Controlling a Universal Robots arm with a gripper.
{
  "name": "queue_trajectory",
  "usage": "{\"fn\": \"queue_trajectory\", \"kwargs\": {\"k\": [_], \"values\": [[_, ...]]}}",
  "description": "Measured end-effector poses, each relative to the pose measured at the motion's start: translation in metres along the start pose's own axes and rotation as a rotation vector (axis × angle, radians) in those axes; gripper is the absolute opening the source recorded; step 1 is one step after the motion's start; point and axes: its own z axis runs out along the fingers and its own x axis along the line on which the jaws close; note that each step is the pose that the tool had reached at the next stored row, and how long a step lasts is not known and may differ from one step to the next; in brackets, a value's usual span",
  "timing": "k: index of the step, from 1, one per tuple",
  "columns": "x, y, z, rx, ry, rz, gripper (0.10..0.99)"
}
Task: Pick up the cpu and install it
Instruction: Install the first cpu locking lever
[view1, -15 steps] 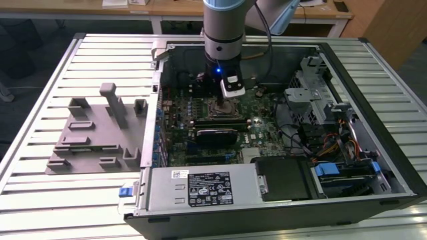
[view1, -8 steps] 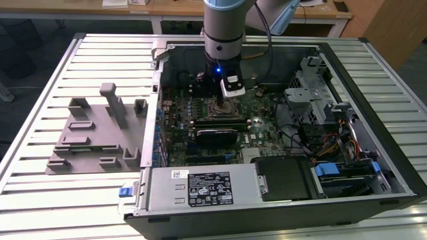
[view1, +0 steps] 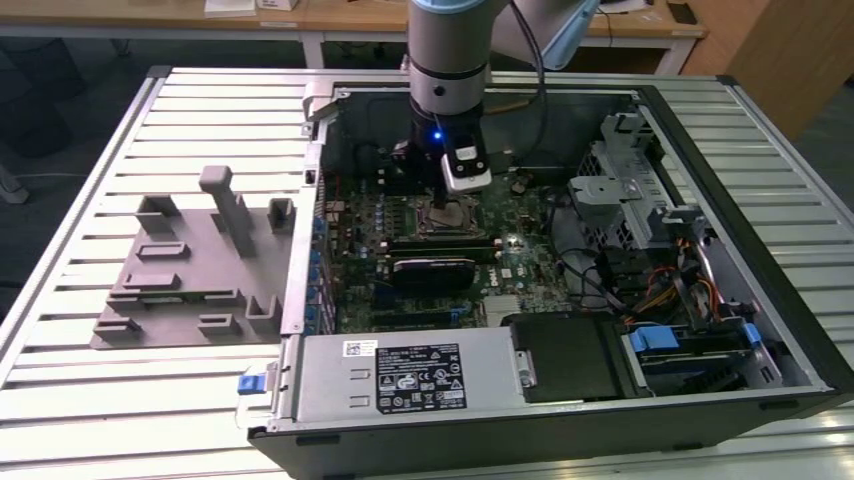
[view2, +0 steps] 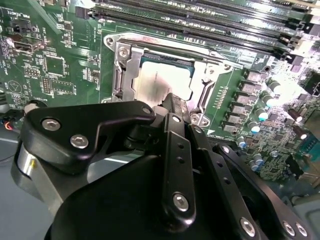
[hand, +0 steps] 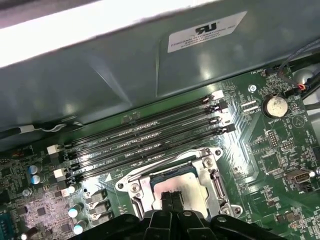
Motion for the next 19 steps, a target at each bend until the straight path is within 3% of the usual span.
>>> {"fn": "queue_trajectory", "kwargs": {"k": [10, 19], "values": [[-0.0105, 0.0036, 0.0004, 0.001, 0.0, 0.0, 0.106], [-0.0126, 0.0047, -0.0041, 0.002, -0.0004, 0.0, 0.106]]}}
